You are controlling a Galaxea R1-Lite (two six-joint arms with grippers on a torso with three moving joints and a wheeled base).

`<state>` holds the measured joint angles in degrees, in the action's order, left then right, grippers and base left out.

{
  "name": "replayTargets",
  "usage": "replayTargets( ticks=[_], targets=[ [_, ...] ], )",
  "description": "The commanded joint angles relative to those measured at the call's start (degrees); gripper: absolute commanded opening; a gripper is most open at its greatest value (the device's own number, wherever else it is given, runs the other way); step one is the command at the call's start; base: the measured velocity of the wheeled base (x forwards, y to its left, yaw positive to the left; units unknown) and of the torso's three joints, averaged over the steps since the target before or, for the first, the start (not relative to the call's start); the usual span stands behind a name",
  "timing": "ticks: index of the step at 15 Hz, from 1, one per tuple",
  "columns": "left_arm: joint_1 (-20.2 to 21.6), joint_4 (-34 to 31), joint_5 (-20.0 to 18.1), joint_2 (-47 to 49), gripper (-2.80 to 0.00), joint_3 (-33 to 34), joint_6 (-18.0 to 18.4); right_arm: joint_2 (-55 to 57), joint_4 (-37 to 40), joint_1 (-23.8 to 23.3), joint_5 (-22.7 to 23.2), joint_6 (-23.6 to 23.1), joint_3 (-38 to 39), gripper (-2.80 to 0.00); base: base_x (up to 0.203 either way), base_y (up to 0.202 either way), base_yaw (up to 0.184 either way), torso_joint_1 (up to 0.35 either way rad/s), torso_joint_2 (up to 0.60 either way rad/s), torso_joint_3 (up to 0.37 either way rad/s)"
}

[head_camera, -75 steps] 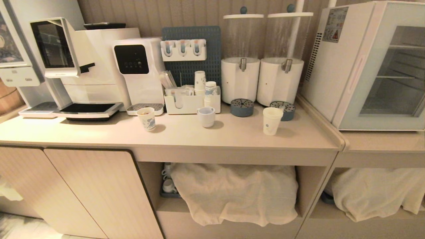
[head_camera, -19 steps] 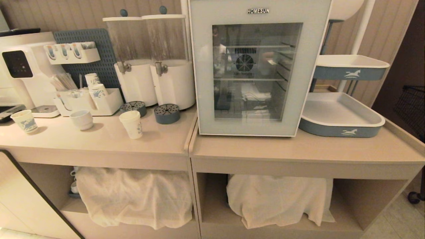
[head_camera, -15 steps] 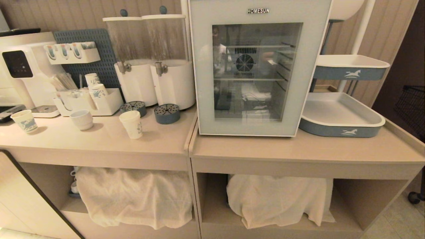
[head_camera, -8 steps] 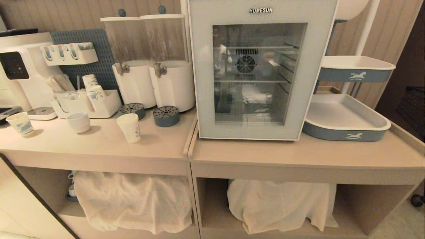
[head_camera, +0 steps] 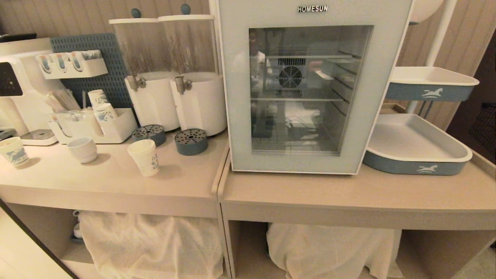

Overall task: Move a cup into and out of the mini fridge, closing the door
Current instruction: Open the freezer door

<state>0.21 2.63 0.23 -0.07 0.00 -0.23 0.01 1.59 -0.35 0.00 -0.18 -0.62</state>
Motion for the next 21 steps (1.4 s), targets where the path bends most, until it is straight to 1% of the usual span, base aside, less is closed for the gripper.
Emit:
replayTargets(
  ticks=[1,21],
  targets=[
    [0.0,0.0,0.0,0.1,0.0,1.1,0.0,0.0,0.0,0.0,0.0,0.0,0.0,-2.8,0.0,0.0,0.0,0.0,0.0,0.0],
    [0.1,0.1,0.0,0.0,0.0,1.1,0.3,0.0,0.0,0.0,0.0,-0.1,0.0,-2.8,0.0,0.0,0.0,0.0,0.0,0.0]
  ],
)
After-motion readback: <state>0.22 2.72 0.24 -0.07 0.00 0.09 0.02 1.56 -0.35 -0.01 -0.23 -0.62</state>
